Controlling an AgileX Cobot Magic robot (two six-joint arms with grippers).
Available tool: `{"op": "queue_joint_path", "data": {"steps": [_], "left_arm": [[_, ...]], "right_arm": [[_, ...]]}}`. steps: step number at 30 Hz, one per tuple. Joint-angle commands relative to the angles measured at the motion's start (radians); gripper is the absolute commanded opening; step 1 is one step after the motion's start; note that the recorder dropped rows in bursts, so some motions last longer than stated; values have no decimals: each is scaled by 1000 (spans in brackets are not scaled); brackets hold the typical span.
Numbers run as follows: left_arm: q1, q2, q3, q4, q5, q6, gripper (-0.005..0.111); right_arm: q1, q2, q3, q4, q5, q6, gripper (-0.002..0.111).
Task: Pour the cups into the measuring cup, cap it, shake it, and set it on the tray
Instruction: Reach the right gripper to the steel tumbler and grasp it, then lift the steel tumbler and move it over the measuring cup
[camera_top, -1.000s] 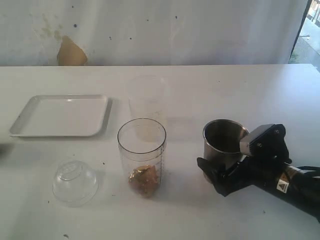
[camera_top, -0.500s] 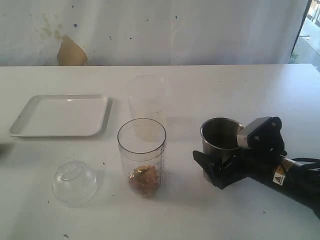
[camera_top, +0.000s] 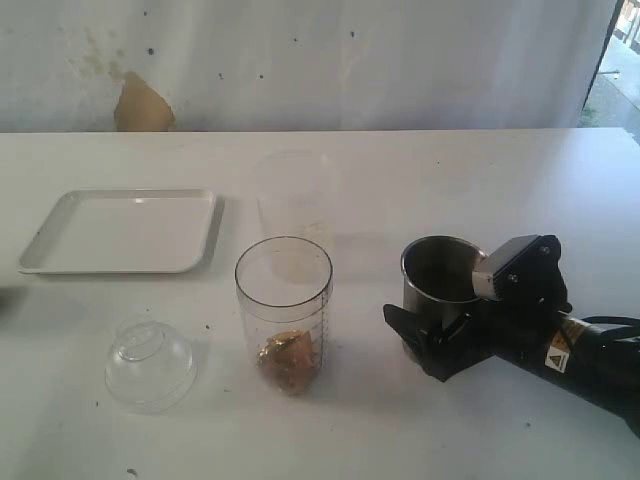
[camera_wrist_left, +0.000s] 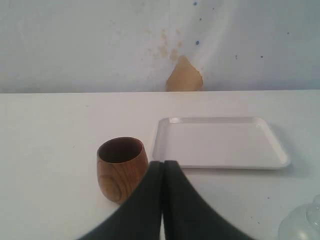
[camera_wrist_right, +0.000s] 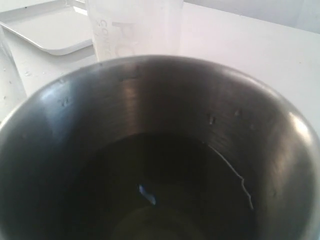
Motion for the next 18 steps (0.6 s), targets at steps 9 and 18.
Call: {"op": "queue_joint_path", "data": {"steps": [9,18], "left_arm": [[-1,-5,7,1,-13,-3,0],[-1,-5,7,1,-13,-3,0]], "right_arm": [[-7,1,-3,-13,-16,5,43],[-7,1,-4,-8,-16,24,1]]}}
